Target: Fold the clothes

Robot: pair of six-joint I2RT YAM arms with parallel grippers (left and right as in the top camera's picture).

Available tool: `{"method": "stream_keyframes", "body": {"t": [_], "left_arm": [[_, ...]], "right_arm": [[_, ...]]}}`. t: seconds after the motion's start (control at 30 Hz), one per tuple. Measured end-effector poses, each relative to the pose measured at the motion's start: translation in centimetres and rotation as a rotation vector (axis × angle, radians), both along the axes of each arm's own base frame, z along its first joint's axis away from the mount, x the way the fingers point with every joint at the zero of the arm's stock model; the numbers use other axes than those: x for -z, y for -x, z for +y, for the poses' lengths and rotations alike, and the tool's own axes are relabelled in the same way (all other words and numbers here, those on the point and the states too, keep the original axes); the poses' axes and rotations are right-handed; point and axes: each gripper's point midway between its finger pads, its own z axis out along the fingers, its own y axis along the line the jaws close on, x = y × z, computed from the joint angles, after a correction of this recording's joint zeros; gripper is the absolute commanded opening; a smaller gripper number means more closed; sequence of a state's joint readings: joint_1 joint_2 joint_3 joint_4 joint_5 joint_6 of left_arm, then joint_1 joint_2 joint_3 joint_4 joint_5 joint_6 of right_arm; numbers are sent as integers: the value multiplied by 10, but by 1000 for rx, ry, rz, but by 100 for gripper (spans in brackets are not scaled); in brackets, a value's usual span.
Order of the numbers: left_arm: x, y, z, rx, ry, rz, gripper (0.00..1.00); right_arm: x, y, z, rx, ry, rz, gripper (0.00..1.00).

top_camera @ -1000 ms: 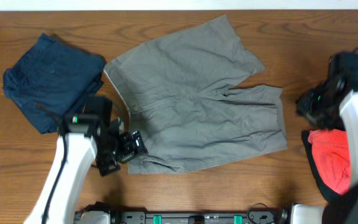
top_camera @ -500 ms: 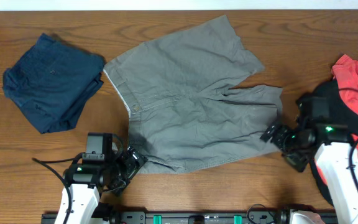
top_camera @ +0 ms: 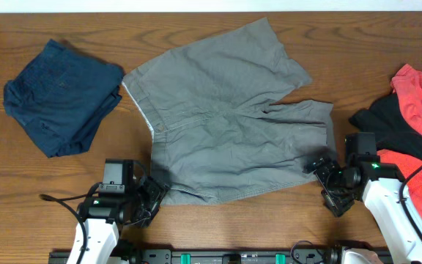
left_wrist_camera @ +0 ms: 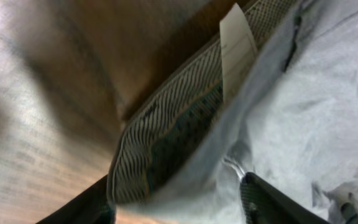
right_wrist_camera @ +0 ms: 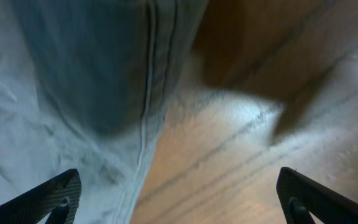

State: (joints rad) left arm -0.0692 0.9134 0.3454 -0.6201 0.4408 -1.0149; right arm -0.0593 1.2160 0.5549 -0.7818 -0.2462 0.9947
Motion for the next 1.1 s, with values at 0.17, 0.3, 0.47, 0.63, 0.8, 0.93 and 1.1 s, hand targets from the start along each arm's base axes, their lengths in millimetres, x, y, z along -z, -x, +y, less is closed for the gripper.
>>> {"method": "stream_keyframes", "body": {"t": [0.17, 0.3, 0.47, 0.63, 0.8, 0.93, 1.1], "left_arm": [[11, 5, 0, -18, 4, 12, 36], [10, 0, 0, -26, 6, -4, 20], [11, -2, 4, -36, -14, -12, 6], [14, -1, 5, -35, -24, 2, 6], [15, 2, 6, -25, -31, 9, 6], [15, 3, 6, -14, -35, 9, 6], [14, 3, 2, 35, -23, -11, 6]], "right_arm": [[11, 5, -3, 54, 9, 11, 89], [19, 10, -5, 100, 19, 28, 86], [18, 1, -6, 136, 17, -22, 80], [16, -21, -10, 157, 26, -117, 36], [19, -21, -11, 159, 32, -118, 1], [23, -8, -10, 160, 35, -63, 1], [24, 2, -9, 126, 40, -28, 1]]}}
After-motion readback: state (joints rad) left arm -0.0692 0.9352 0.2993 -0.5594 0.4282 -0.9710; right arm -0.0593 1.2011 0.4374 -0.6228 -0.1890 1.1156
